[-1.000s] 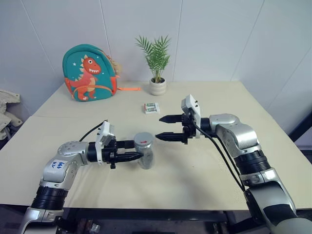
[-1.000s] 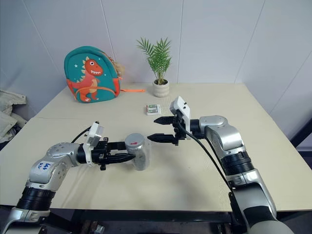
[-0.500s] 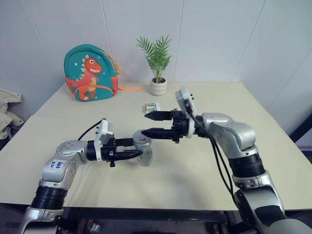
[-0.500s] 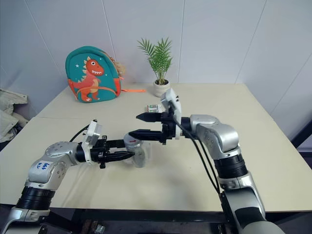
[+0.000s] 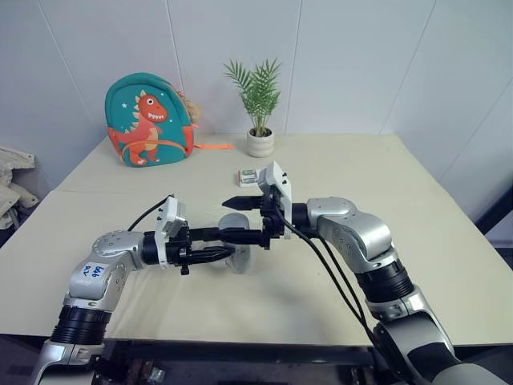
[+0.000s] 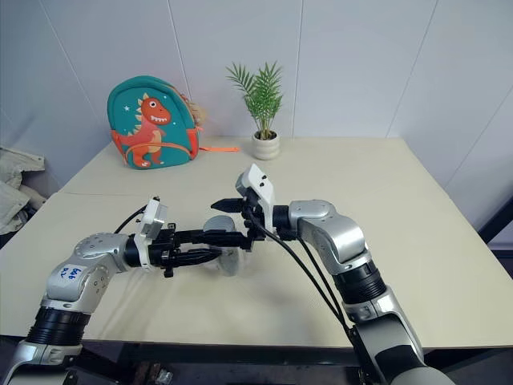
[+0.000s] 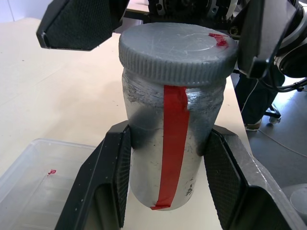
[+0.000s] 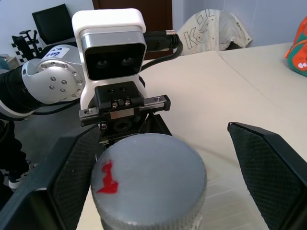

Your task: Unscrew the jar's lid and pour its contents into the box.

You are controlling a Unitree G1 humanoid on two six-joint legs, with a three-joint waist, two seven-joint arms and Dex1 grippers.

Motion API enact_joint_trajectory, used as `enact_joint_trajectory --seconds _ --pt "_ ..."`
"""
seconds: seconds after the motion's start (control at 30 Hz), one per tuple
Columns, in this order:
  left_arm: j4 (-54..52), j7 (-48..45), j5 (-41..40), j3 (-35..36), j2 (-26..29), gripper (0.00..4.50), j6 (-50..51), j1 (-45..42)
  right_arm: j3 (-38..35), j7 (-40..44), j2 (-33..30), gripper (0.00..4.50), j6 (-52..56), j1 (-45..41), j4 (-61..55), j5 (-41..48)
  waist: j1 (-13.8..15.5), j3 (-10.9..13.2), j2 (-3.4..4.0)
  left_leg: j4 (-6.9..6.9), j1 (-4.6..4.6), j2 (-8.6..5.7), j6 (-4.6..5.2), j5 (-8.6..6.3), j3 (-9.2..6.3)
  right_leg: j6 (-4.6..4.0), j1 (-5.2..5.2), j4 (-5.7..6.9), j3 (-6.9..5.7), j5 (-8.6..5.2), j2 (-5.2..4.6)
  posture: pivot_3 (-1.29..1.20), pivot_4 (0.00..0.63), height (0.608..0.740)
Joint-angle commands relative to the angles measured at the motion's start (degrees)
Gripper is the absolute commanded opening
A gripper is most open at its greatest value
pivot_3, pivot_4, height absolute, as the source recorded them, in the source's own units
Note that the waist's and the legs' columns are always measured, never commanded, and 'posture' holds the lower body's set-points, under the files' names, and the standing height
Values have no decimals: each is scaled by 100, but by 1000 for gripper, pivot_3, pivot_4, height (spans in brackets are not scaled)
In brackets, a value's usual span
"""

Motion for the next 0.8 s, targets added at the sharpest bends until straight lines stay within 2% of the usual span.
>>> enact_joint_trajectory --seconds 0.03,0.53,0.8 --pt "-149 -37 -104 78 5 1875 -22 -24 -236 139 -62 4469 -44 -97 -177 220 -1 0 0 0 0 0 0 0 0 0 0 0 0 0 0 0 150 740" --pt "-56 -89 -96 114 16 1875 -47 -83 -637 704 -959 4469 -198 -10 347 254 1 0 0 0 0 0 1 0 2 0 0 0 0 0 0 0 150 740" --pt "-100 -30 -106 128 -3 1875 -24 -40 -566 608 -560 4469 225 126 -377 788 -6 0 0 -1 0 2 1 -1 3 0 0 -1 1 0 0 0 150 740"
